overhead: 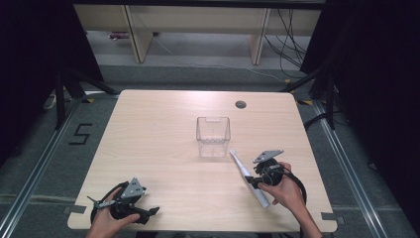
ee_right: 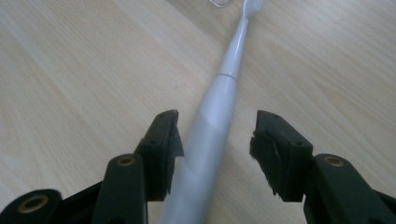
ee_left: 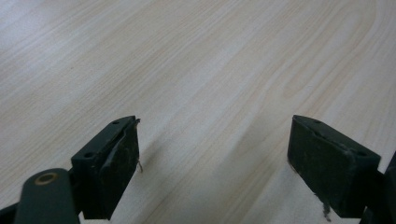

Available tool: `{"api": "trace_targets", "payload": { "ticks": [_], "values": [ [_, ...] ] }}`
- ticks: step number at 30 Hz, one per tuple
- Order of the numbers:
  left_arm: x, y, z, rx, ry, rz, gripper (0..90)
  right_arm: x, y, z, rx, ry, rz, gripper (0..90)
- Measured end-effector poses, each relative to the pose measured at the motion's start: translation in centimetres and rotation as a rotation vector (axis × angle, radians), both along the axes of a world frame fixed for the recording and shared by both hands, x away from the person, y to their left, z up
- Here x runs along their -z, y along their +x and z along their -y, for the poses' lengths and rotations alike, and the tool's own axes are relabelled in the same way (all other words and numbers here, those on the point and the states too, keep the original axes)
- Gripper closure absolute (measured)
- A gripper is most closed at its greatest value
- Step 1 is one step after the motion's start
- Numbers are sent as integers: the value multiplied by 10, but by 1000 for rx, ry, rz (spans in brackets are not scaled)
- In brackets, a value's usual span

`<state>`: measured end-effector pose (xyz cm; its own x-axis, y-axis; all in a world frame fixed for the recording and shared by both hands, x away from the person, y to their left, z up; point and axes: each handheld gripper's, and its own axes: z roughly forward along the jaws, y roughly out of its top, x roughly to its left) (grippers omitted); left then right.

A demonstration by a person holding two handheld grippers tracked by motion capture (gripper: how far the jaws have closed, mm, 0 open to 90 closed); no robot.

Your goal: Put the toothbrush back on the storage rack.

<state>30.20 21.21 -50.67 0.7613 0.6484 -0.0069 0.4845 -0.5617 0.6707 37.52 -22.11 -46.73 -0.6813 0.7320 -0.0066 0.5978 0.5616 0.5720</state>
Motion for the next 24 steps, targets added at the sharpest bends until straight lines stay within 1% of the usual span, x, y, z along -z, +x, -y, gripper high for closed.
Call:
{"api": "trace_targets", "payload": {
  "ticks": [1, 2, 3, 4, 5, 7, 8, 9, 11, 13, 14, 15, 16, 17, 20, 21, 23, 24],
  "values": [
    [0, 0, 0, 1, 0, 1, 163, 0, 3, -1, -20, -15, 5, 506],
    [0, 0, 0, 2, 0, 1, 163, 2, 4, -3, -10, -15, 10, 506],
    [0, 0, 0, 2, 0, 1, 163, 0, 6, -4, -18, -29, -7, 506],
    [0, 1, 0, 4, 1, 1, 163, 0, 6, -4, -18, -29, -7, 506],
    [0, 1, 0, 4, 0, 0, 163, 2, 9, -9, -26, -55, -18, 505],
    [0, 1, 0, 1, 2, -2, 163, 2, 11, -11, -12, -64, -34, 505],
    [0, 1, 0, 1, 2, -2, 163, 3, 13, -12, -12, -74, -31, 505],
    [0, 0, 0, 1, 2, -1, 163, 3, 13, -13, -11, -78, -49, 506],
    [0, 0, 0, 3, -1, 1, 163, 5, 16, -13, -17, -88, -44, 509],
    [0, 0, 0, 4, -1, 0, 163, 6, 17, -15, -17, -88, -73, 509],
    [0, 0, 0, 4, -1, -1, 163, 8, 17, -16, -16, -93, -75, 510],
    [0, 0, 0, 5, 2, -2, 163, 8, 17, -17, -14, -92, -95, 515],
    [0, 0, 0, 5, 2, -2, 163, 9, 18, -18, -19, -106, -90, 516],
    [0, 1, -1, 5, 2, -2, 163, 11, 20, -18, -31, -105, -92, 519],
    [0, 1, 0, 5, -9, -10, 163, 11, 21, -18, -29, -113, -96, 522],
    [0, 1, 0, 4, 2, -2, 163, 11, 23, -18, -43, -120, -96, 526],
    [1, 1, 0, 1, 3, -3, 163, 13, 23, -19, -53, -127, -92, 530],
    [0, 1, 0, 1, 2, -2, 163, 12, 22, -20, -37, -130, -98, 532]
  ]
}}
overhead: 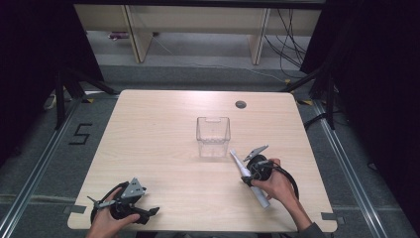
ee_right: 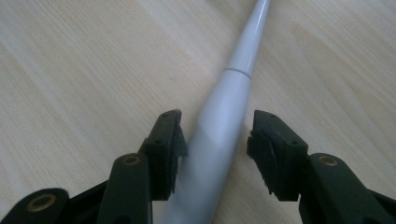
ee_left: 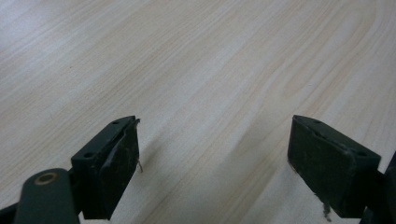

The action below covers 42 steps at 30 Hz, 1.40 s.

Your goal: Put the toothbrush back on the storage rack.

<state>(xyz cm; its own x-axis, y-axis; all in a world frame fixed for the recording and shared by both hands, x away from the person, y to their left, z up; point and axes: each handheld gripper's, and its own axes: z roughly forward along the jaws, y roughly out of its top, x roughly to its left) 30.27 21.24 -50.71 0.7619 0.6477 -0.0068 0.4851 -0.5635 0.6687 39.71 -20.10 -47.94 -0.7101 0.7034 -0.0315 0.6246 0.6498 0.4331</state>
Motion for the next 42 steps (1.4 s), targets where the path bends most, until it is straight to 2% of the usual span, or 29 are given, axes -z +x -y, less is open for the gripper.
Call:
{"api": "trace_targets", "payload": {
  "ticks": [1, 2, 3, 4, 6, 7, 8, 11, 12, 13, 14, 15, 16, 17, 19, 23, 24, 25, 26, 27, 29, 30, 33, 34, 36, 38, 39, 41, 42],
  "values": [
    [0, 0, 0, 1, 0, 0, 163, -1, -1, 0, 21, -2, -21, 535],
    [0, 0, 0, 0, 0, 0, 163, -1, -1, 0, 12, 5, -27, 537],
    [0, 0, 0, 2, 0, -1, 163, 0, 1, 0, -15, 5, -13, 539],
    [0, 0, 0, 2, -2, -4, 163, 0, 2, 1, -13, 0, -8, 541],
    [0, 0, 0, 0, -1, -3, 163, 0, 3, 1, -2, 3, -25, 547],
    [0, 0, 0, 1, -1, -2, 163, 1, 5, 1, -17, -5, -12, 550],
    [0, 0, 0, 2, 0, -1, 163, 1, 5, 0, -6, -6, -25, 551],
    [0, 0, 0, -1, 0, -3, 163, 1, 7, -1, -24, -5, -33, 563],
    [0, 0, 0, 0, 0, -3, 163, 1, 7, -1, -20, -12, -30, 574],
    [0, 0, 0, 1, 0, -3, 163, 0, 7, -2, 3, -20, -47, 573],
    [0, 0, 0, 1, 0, -3, 163, 1, 9, -2, -24, -21, -43, 575],
    [0, 0, 0, 0, -1, -3, 163, 0, 9, -2, -1, -25, -57, 579],
    [0, 0, 0, 1, 0, -2, 163, 1, 11, -2, -15, -27, -55, 583],
    [0, -1, 0, 1, 0, -2, 163, 0, 10, -2, 12, -37, -66, 587],
    [0, 0, 0, 1, -1, -3, 163, 1, 12, -1, -14, -44, -64, 595],
    [1, 0, 0, 0, -1, -5, 163, 1, 11, -1, -17, -42, -80, 624],
    [0, 0, 0, 0, -1, -3, 163, 1, 13, 1, -40, -59, -80, 632],
    [0, 0, 0, 0, -1, -3, 163, 1, 13, 1, -40, -59, -80, 632],
    [0, 0, 0, 0, 0, -3, 163, 0, 13, 0, -27, -73, -102, 636],
    [1, 0, 0, 0, 0, -4, 163, -1, 15, 1, -53, -84, -100, 639],
    [1, 0, 0, 2, 3, -4, 163, -1, 16, 1, -59, -90, -127, 654],
    [1, 0, 0, 0, -1, -4, 163, -2, 18, 1, -81, -96, -133, 659],
    [1, 0, 0, -1, -1, -5, 163, -3, 20, 0, -81, -124, -172, 660],
    [1, 0, 1, -1, -1, -4, 163, -4, 22, 1, -105, -137, -176, 661],
    [1, 0, 0, 1, 1, -4, 163, -4, 22, 1, -102, -136, -190, 661],
    [1, 0, 1, 0, 0, -4, 163, -6, 23, 0, -98, -168, -234, 662],
    [1, 0, 1, 1, 1, -4, 163, -4, 27, 2, -140, -179, -218, 663],
    [1, 0, 1, 2, 1, -4, 163, -4, 27, 2, -139, -176, -229, 663],
    [1, 0, 1, 0, 0, -5, 163, -5, 29, 1, -142, -202, -242, 664]
  ]
}}
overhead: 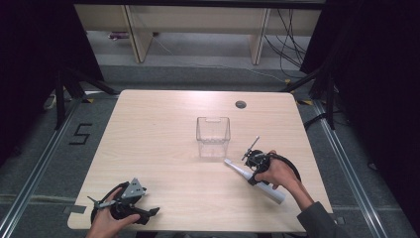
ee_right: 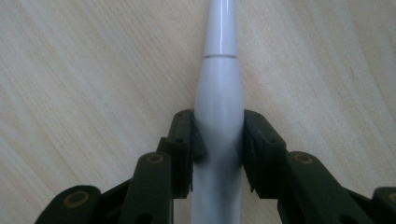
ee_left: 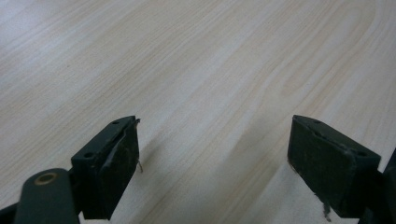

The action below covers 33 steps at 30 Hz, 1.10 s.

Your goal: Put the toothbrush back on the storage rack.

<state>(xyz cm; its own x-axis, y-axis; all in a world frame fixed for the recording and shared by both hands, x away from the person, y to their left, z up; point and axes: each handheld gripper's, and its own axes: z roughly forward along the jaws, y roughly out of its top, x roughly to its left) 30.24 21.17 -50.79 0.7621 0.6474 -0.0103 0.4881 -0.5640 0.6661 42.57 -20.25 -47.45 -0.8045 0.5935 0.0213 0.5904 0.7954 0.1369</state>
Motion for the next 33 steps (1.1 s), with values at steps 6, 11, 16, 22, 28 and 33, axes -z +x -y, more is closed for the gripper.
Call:
{"api": "trace_targets", "payload": {
  "ticks": [6, 11, 16, 22, 28, 33],
  "values": [
    [0, 0, 0, 1, 1, 0, 163, -1, 2, -3, 3, -26, -37, 664],
    [0, 0, 0, 1, 0, -1, 163, -1, 6, -5, -12, -45, -64, 664],
    [0, 0, 0, 3, 1, 1, 163, -2, 7, -7, -8, -67, -69, 666],
    [0, 0, 0, 2, 0, 1, 163, -2, 6, -8, -15, -87, -71, 668],
    [0, 0, 0, 0, 0, 0, 164, -2, 6, -6, -25, -82, -59, 668],
    [0, 0, 0, 1, 0, 0, 164, -7, 3, -1, -59, -65, -36, 669]
  ]
}}
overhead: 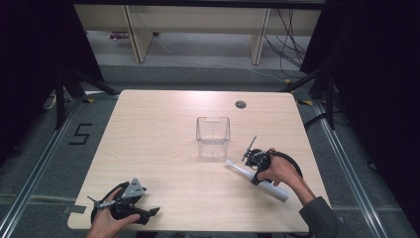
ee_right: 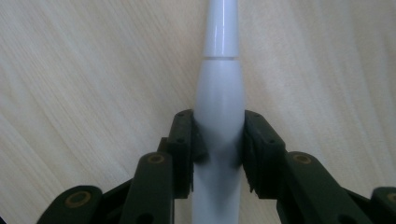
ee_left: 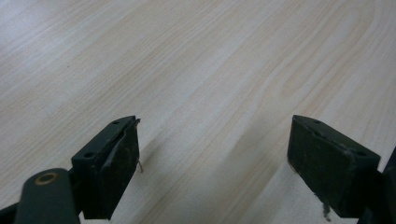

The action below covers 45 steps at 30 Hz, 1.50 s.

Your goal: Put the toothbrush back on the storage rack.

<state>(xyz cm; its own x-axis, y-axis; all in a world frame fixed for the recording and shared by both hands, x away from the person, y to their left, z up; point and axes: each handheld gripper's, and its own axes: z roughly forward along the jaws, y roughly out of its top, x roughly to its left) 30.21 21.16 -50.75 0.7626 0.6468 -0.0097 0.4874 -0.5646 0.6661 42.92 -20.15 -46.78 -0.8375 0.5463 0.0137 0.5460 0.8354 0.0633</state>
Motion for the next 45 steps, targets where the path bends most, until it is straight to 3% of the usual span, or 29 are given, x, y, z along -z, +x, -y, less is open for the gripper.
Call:
{"api": "trace_targets", "payload": {
  "ticks": [5, 6, 7, 9, 10, 11, 15, 20, 22, 24, 25, 26, 27, 28, 29, 31, 32, 34, 36, 39, 45],
  "values": [
    [0, 0, 0, 0, 0, 1, 164, -9, -1, 6, 7, 46, 29, 670],
    [0, 0, 0, 0, -1, 1, 164, -13, -2, 8, 15, 64, 22, 670],
    [0, 0, 0, 0, -1, 1, 164, -18, -2, 13, 23, 95, 47, 670],
    [0, 0, 0, -1, -1, 1, 165, -20, -4, 14, 46, 103, 43, 670],
    [0, 0, 0, -1, 0, 1, 164, -25, -5, 20, 24, 138, 79, 671],
    [0, 0, 0, -1, 1, 0, 164, -28, -5, 22, 19, 139, 99, 671],
    [0, 0, 0, -1, 0, 1, 164, -39, -6, 30, 18, 204, 139, 671],
    [0, 0, 0, 1, 1, -2, 164, -56, -9, 39, 60, 303, 197, 671],
    [0, 0, 0, 1, 0, -2, 164, -60, -10, 40, 71, 316, 207, 671],
    [0, 0, 0, 0, 0, -1, 164, -68, -11, 43, 94, 367, 254, 671],
    [0, 0, 0, 1, 1, -1, 164, -69, -9, 44, 77, 380, 271, 671],
    [0, 0, 0, 2, 1, -3, 164, -71, -10, 44, 103, 385, 293, 671],
    [0, 0, 0, 3, 1, -3, 164, -71, -9, 45, 77, 409, 307, 671],
    [0, 0, 0, 3, 1, -2, 164, -71, -9, 44, 96, 419, 335, 671],
    [0, 0, 0, 2, 0, -3, 164, -74, -10, 44, 113, 434, 331, 671],
    [0, 0, 0, 2, 1, -3, 164, -73, -7, 46, 77, 473, 403, 671],
    [0, 0, 0, 2, 1, -3, 164, -73, -7, 46, 77, 473, 403, 671],
    [0, -1, 1, -6, -3, -8, 164, -74, -5, 46, 64, 505, 465, 671],
    [1, 0, 0, 7, 2, -3, 164, -76, -8, 46, 102, 518, 464, 671],
    [1, 0, 0, -6, -5, -9, 164, -74, -6, 45, 96, 569, 494, 671],
    [0, -1, 0, -10, -4, -6, 164, -76, -4, 43, 109, 607, 507, 671]
  ]
}}
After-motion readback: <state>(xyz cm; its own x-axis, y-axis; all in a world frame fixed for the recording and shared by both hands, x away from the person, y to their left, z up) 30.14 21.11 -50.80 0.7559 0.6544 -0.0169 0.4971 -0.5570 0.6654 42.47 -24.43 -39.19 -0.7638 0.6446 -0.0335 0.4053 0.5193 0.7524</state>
